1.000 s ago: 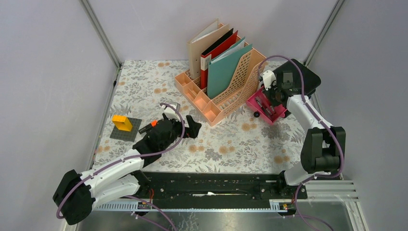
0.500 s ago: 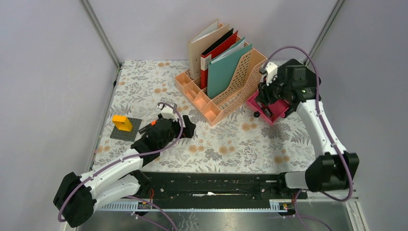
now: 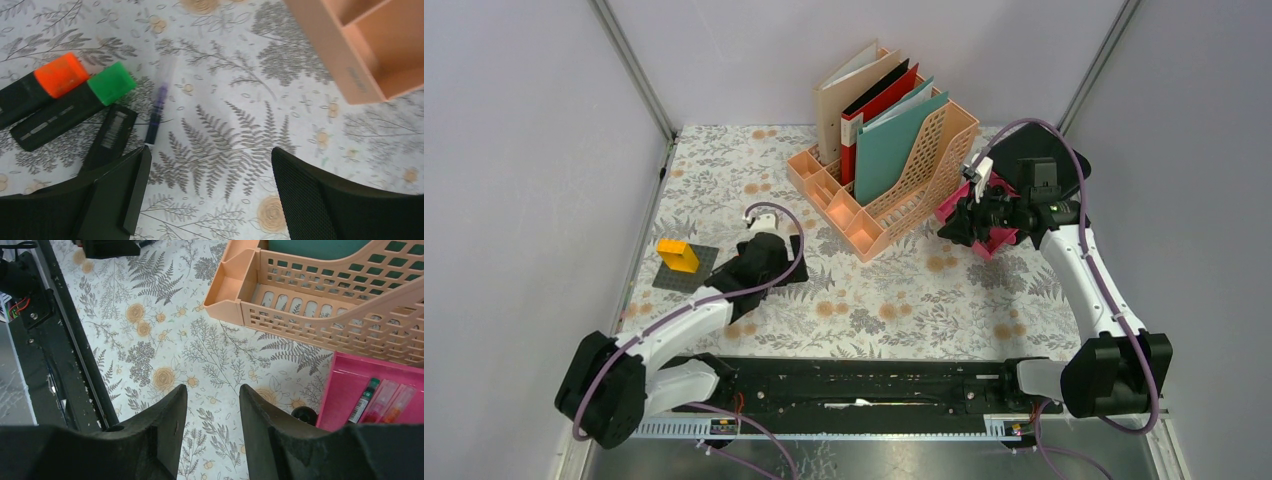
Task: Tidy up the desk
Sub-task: Place the stationery in the drawer, then pick up the stationery from the center of the board.
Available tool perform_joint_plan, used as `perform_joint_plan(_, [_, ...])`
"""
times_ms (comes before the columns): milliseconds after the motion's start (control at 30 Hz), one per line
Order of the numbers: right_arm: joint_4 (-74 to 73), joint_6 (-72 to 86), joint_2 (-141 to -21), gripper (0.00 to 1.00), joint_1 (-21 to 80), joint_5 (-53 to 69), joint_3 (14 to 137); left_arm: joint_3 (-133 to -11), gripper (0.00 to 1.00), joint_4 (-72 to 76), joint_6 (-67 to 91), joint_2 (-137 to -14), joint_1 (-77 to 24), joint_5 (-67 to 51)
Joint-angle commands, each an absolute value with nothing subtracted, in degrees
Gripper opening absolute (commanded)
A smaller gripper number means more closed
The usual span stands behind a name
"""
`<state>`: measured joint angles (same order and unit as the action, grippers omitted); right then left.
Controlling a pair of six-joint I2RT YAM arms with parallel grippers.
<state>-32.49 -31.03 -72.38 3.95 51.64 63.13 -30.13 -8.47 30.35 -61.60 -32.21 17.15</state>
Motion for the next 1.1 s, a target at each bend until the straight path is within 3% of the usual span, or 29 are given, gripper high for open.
perform_joint_plan(0, [-32.2,-32.1,-71.9,0.5,3.7,55.0,63.2,-33.7,0.9,-10.8,32.8,-65.9,-29.4,18.7])
perform_joint_plan(200, [-32.2,-32.4,-72.0,0.5,3.6,54.8,62.9,-34.0,0.77,-10.0,33.6,-71.1,-26.4,16.1])
perform_joint_plan(267, [-32.2,-32.4,-72.1,0.5,3.7,54.8,62.9,-34.7,0.66,-11.0,33.4,-72.5,-26.3,17.0])
perform_joint_plan(667, [-31.9,-32.5,-72.5,0.5,3.6,54.4,62.5,-37.3,0.63,-13.8,33.6,-78.5,-26.2,20.8])
perform_joint_plan(1067, [-31.8,-32.6,-72.5,0.5,3.1,54.4,62.4,-37.7,0.51,-14.1,33.6,-81.7,-26.1,19.3])
